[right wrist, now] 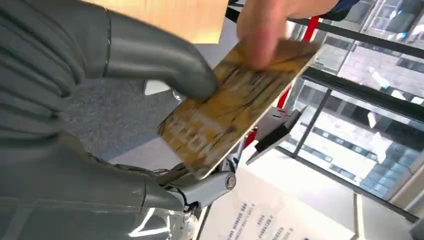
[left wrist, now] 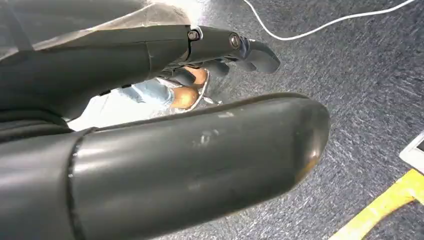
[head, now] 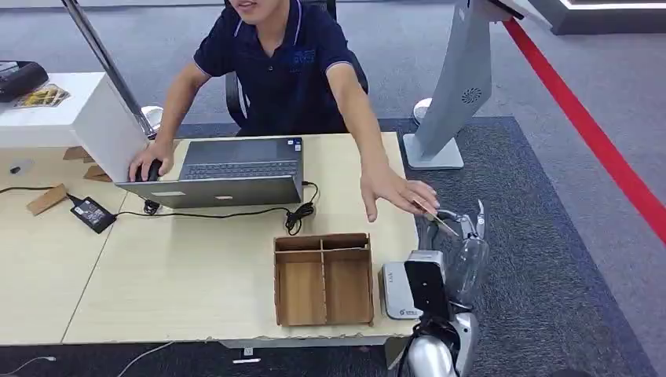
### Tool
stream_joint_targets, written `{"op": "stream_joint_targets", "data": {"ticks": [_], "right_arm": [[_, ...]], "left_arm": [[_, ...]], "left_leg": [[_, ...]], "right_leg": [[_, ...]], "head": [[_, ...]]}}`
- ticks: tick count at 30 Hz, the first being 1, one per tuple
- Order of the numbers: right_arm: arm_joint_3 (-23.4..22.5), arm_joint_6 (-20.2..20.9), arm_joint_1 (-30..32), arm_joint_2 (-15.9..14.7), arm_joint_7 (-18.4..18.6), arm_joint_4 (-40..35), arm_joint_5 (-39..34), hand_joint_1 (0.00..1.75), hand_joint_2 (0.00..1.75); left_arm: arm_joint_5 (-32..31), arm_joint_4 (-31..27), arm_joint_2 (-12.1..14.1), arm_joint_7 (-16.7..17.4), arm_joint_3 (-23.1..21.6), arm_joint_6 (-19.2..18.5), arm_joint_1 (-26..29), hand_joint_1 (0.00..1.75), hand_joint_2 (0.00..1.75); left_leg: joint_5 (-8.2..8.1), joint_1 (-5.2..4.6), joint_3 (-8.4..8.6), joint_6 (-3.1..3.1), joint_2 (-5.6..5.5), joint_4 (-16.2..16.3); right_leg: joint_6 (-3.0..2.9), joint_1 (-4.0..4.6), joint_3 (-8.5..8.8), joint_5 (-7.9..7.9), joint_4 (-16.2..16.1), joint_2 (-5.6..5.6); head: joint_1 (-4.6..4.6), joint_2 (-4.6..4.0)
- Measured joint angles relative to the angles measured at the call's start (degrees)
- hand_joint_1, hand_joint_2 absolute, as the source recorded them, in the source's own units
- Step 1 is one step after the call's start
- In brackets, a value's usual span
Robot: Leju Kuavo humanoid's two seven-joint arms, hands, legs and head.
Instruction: Pass the card to the sensor for recognition and then transmit it.
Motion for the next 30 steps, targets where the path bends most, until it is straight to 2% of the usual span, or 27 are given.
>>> {"op": "stream_joint_targets", "data": {"ticks": [9,11,13,15,17,18,20,23,27,30], "right_arm": [[1.62,0.00,-0.31,-0.37,1.73,0.00,1.86,0.00,1.75],[2.16,0.00,-0.37,-0.52,3.11,0.02,1.38,0.00,1.75],[2.89,0.02,-1.60,-1.58,3.74,0.57,-2.61,0.00,1.75],[3.41,0.00,-2.29,-1.99,4.46,1.20,-2.28,0.00,1.75],[4.84,0.02,-1.51,-1.85,7.27,1.18,-1.90,0.00,1.75],[5.69,0.02,-1.53,-2.23,9.94,1.18,-2.01,0.00,1.75],[8.47,0.04,-2.43,-4.54,16.10,1.22,-2.64,0.00,1.75],[14.87,0.68,-4.33,-9.02,22.75,1.73,-4.34,0.00,1.75],[22.60,3.76,-6.85,-14.53,28.65,2.05,-2.97,0.00,1.75],[26.72,5.27,-7.90,-17.88,30.34,2.05,-1.81,0.00,1.75]], "left_arm": [[0.00,-0.02,0.00,0.00,-0.04,0.00,-0.06,0.00,0.00],[0.09,-0.02,0.00,0.00,-0.04,0.00,-0.07,0.00,0.00],[0.68,-0.02,0.00,-0.18,-0.04,0.02,-0.09,0.00,0.00],[1.18,-0.02,0.00,-0.33,-0.09,0.05,-0.25,0.00,0.00],[1.31,-0.02,0.00,-0.33,-0.11,0.07,-0.21,0.00,0.00],[1.38,-0.02,0.00,-0.35,-0.11,0.07,-0.22,0.00,0.00],[1.38,-0.02,0.00,-0.52,-0.11,0.07,-0.24,0.00,0.00],[1.36,-0.02,0.11,-1.07,-0.20,0.07,-0.26,0.00,0.00],[1.00,-0.02,0.33,-1.73,-0.52,0.07,-0.25,0.00,0.00],[0.83,-0.02,0.55,-2.05,-0.66,0.07,-0.25,0.00,0.00]], "left_leg": [[0.00,0.00,0.00,0.00,0.00,0.00],[0.00,0.00,0.00,0.00,0.00,0.00],[0.00,-0.01,-0.04,0.00,0.00,0.00],[0.00,-0.02,-0.01,0.00,-0.01,0.00],[0.00,-0.01,-0.06,0.00,-0.01,0.00],[0.00,-0.01,-0.07,0.00,-0.01,0.00],[0.00,0.01,-0.07,0.00,-0.01,0.00],[0.00,0.00,-0.07,0.00,-0.01,0.00],[0.00,-0.01,-0.08,0.00,-0.01,0.00],[0.00,-0.01,-0.08,0.01,-0.01,0.00]], "right_leg": [[0.00,0.00,0.00,0.00,0.00,0.00],[0.00,0.00,-0.01,0.00,0.00,0.00],[0.00,-0.01,-0.05,0.01,0.00,0.01],[0.01,-0.01,-0.02,0.00,0.00,0.00],[0.01,-0.01,-0.05,0.01,0.00,-0.02],[0.01,-0.02,-0.06,0.01,0.00,-0.01],[0.01,0.00,-0.06,0.00,0.00,-0.01],[0.01,-0.01,-0.06,0.00,0.00,-0.01],[0.01,-0.02,-0.07,0.00,0.00,-0.02],[0.01,-0.02,-0.07,0.00,0.00,-0.02]], "head": [[-0.02,0.00],[0.00,0.00],[-0.02,0.00],[0.02,0.00],[-0.04,0.00],[-0.07,0.00],[-0.02,0.00],[-0.02,0.00],[-0.02,0.00],[-0.02,0.00]]}}
